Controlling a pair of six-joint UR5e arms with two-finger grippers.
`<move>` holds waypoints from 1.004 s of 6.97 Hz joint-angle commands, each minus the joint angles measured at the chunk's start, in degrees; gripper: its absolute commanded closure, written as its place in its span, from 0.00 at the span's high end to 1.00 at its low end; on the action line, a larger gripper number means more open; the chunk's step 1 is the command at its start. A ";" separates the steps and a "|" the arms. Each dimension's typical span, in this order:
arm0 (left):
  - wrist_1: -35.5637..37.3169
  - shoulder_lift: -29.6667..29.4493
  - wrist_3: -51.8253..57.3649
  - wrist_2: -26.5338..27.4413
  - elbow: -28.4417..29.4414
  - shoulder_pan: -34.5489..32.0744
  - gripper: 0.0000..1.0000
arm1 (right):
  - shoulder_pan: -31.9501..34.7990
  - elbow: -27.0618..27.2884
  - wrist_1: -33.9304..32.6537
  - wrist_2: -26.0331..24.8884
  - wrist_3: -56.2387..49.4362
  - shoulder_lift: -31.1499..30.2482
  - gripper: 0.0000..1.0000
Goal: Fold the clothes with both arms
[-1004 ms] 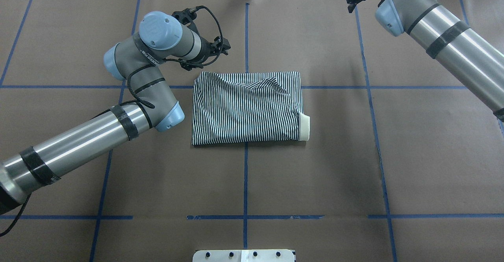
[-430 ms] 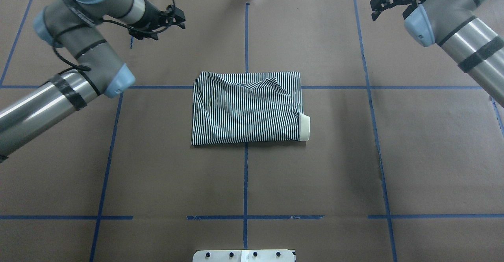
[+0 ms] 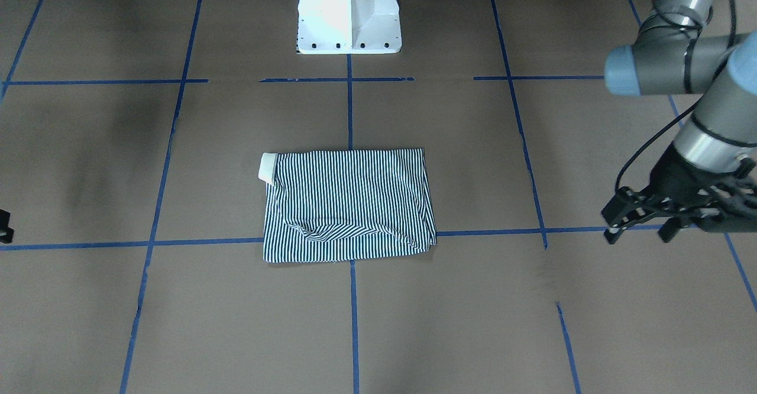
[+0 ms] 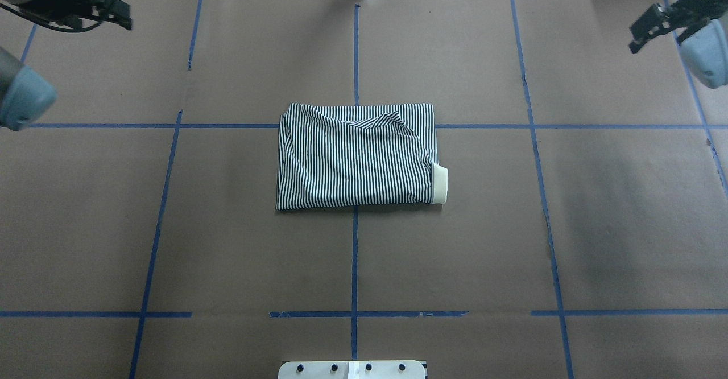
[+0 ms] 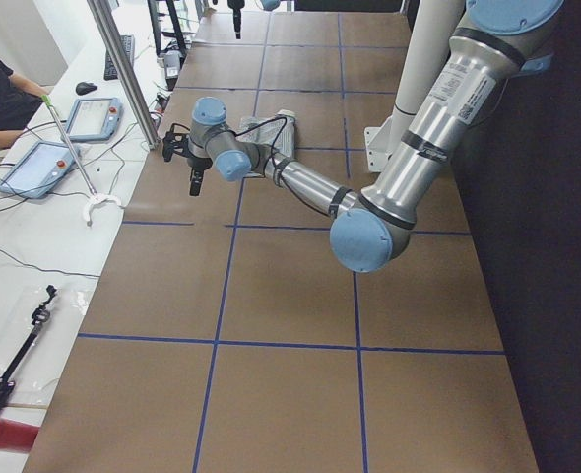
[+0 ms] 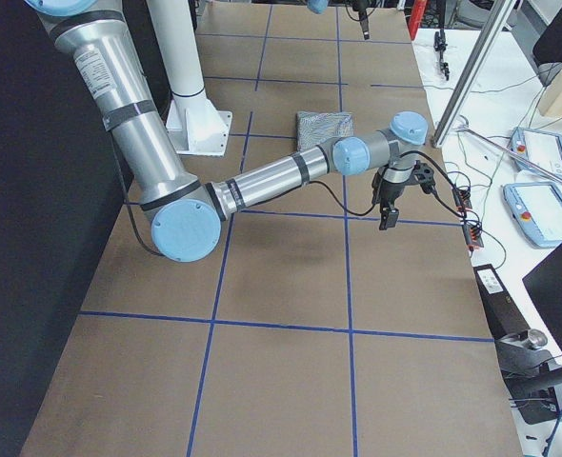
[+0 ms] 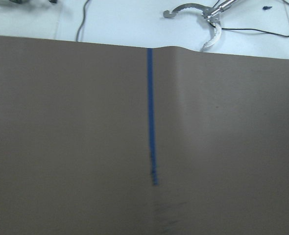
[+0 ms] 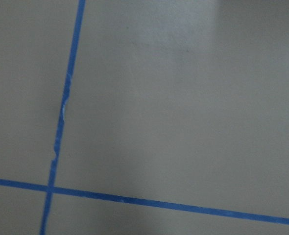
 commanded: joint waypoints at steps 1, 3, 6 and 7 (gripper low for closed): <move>9.05 6.25 26.26 -0.47 -3.88 -11.56 1.00 | 9.49 1.51 -2.07 3.75 -18.31 -10.59 1.00; 8.97 11.35 41.24 -6.24 -2.83 -19.84 1.00 | 15.75 1.86 -1.63 6.32 -24.61 -17.20 1.00; 2.06 17.34 37.36 -6.10 -0.03 -19.43 1.00 | 16.66 5.81 -1.45 5.54 -24.10 -20.38 1.00; 1.07 20.13 37.62 -6.53 0.86 -19.26 1.00 | 16.74 5.99 -1.45 5.62 -24.01 -20.92 1.00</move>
